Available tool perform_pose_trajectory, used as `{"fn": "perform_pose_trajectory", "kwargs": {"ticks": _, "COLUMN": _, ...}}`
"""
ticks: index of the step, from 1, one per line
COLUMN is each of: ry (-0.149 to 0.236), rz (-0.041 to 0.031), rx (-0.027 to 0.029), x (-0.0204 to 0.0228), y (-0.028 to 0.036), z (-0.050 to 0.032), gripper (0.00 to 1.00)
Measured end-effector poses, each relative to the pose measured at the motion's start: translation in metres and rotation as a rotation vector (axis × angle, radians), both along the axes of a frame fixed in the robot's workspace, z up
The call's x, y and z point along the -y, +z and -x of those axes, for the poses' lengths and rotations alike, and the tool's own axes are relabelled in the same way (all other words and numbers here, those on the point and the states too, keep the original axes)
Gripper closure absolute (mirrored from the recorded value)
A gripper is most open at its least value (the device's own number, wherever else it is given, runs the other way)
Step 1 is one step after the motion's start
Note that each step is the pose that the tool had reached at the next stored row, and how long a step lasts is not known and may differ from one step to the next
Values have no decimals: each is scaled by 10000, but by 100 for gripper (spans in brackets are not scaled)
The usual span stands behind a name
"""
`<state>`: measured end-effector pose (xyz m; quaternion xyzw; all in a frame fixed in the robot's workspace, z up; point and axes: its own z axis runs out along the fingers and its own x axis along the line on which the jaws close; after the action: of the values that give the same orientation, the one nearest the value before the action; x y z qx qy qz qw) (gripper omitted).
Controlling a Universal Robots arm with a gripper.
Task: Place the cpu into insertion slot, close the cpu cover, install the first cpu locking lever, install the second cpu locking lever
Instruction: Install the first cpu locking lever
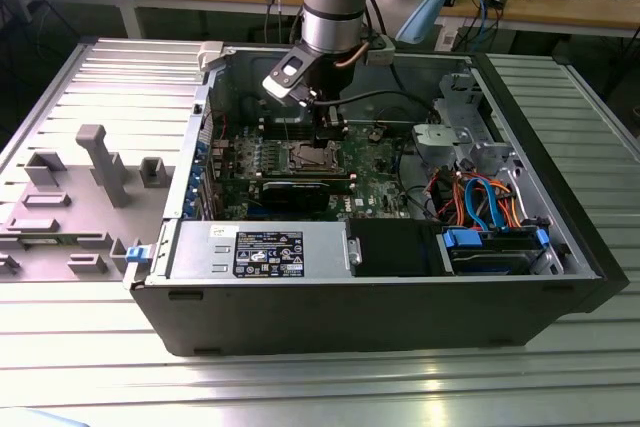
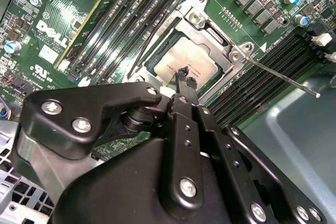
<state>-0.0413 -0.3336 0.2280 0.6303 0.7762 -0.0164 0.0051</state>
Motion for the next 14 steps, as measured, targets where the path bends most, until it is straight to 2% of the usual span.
{"fn": "perform_pose_trajectory", "kwargs": {"ticks": 9, "ry": 226, "rz": 0, "rx": 0, "x": 0, "y": 0, "z": 0, "gripper": 89}}
{"fn": "perform_pose_trajectory", "kwargs": {"ticks": 11, "ry": 395, "rz": 0, "rx": 0, "x": 0, "y": 0, "z": 0, "gripper": 89}}
{"fn": "perform_pose_trajectory", "kwargs": {"ticks": 13, "ry": 810, "rz": 0, "rx": 0, "x": 0, "y": 0, "z": 0, "gripper": 89}}
{"fn": "perform_pose_trajectory", "kwargs": {"ticks": 14, "ry": 841, "rz": 0, "rx": 0, "x": 0, "y": 0, "z": 0, "gripper": 89}}
